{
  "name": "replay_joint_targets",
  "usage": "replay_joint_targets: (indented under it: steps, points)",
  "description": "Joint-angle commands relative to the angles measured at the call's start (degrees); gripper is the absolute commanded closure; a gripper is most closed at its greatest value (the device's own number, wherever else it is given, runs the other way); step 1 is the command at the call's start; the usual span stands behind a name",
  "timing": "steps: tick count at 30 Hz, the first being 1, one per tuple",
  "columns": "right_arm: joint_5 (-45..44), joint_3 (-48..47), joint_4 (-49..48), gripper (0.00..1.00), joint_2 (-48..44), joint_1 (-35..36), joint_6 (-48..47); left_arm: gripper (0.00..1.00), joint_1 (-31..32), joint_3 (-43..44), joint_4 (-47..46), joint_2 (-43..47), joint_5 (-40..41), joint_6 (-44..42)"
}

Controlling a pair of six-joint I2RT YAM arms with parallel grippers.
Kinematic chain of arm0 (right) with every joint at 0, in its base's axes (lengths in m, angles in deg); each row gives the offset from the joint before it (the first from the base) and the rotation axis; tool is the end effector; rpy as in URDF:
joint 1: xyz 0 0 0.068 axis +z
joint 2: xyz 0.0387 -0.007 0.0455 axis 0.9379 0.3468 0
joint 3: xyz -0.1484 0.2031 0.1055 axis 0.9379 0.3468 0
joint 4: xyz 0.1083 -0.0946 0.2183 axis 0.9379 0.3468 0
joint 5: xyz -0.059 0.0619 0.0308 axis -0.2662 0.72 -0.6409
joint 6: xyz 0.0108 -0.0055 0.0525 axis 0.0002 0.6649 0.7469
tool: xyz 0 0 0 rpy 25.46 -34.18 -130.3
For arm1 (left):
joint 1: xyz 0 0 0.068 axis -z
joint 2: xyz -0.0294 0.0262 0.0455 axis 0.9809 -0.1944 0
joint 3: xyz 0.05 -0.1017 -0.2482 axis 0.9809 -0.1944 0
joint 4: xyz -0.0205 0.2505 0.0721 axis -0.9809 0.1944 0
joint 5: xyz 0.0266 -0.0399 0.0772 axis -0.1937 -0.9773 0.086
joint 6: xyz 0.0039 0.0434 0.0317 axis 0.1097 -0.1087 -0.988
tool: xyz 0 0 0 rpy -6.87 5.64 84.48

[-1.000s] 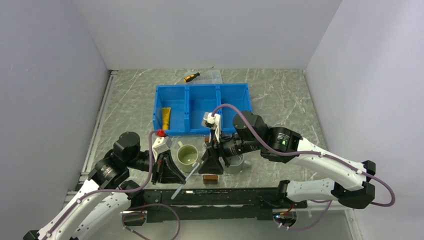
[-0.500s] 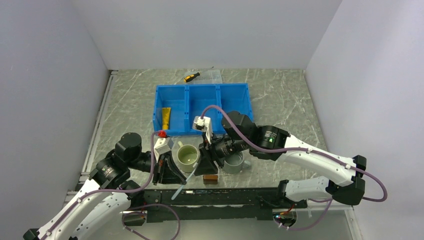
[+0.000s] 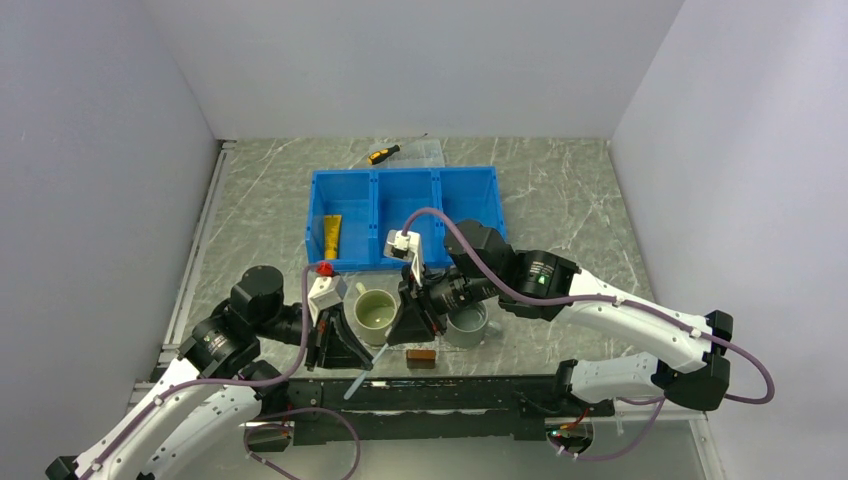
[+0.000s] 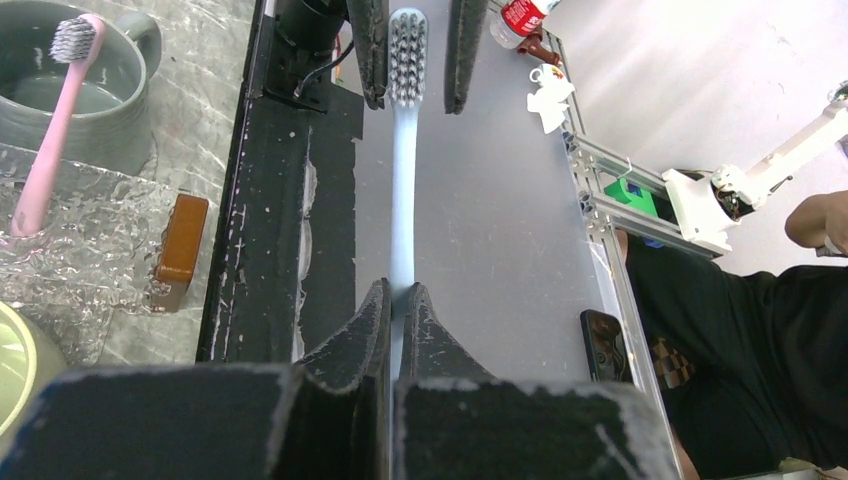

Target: Prepare toiletry sets of a toothbrush and toothpaste on the tray

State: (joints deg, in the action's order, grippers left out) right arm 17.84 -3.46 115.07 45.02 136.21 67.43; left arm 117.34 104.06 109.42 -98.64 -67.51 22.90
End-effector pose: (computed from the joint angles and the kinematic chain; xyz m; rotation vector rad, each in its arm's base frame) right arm 0.0852 0.2422 0.3918 -1.2647 1.9343 1.4217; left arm 0.0659 -0.0919 0.3047 1.1317 1.7339 -1.6178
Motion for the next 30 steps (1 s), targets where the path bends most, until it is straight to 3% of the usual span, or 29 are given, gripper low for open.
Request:
replay_joint_targets:
  steps: [1,4,7,9,10,14,16,30]
  points:
    - [2.11,-0.44,-3.45,0.79,-0.63,-0.08,-0.08,1.0,0.23,0.16,-1.15,0.71,0.37,-1.37]
    - [2.09,-0.32,-3.19,0.85,-0.68,-0.07,-0.31,1.0,0.23,0.22,-1.0,0.79,0.82,-1.57]
    - [1.88,-0.1,-3.25,1.0,-0.85,-0.11,-0.17,1.0,0.28,0.22,-0.91,0.71,1.08,-1.61]
    - [1.96,0.23,-3.52,1.0,-1.02,-0.1,-0.08,1.0,0.22,0.25,-0.73,0.5,1.31,-1.69]
    - [1.96,0.53,-3.72,1.0,-1.19,-0.07,0.0,0.93,0.29,0.37,-0.39,0.27,1.66,-1.84]
    - [1.2,1.06,-3.34,1.0,-1.96,-0.09,-0.01,0.54,0.29,1.33,2.12,-0.81,4.11,-2.93]
    - [0.21,1.05,-2.03,1.0,-2.13,-0.05,-0.04,0.43,0.27,1.46,2.69,-1.19,6.04,-2.76]
    - [-15.88,-3.74,15.14,1.0,-6.06,0.43,1.78,0.09,0.17,1.39,3.99,0.91,14.56,-1.13]
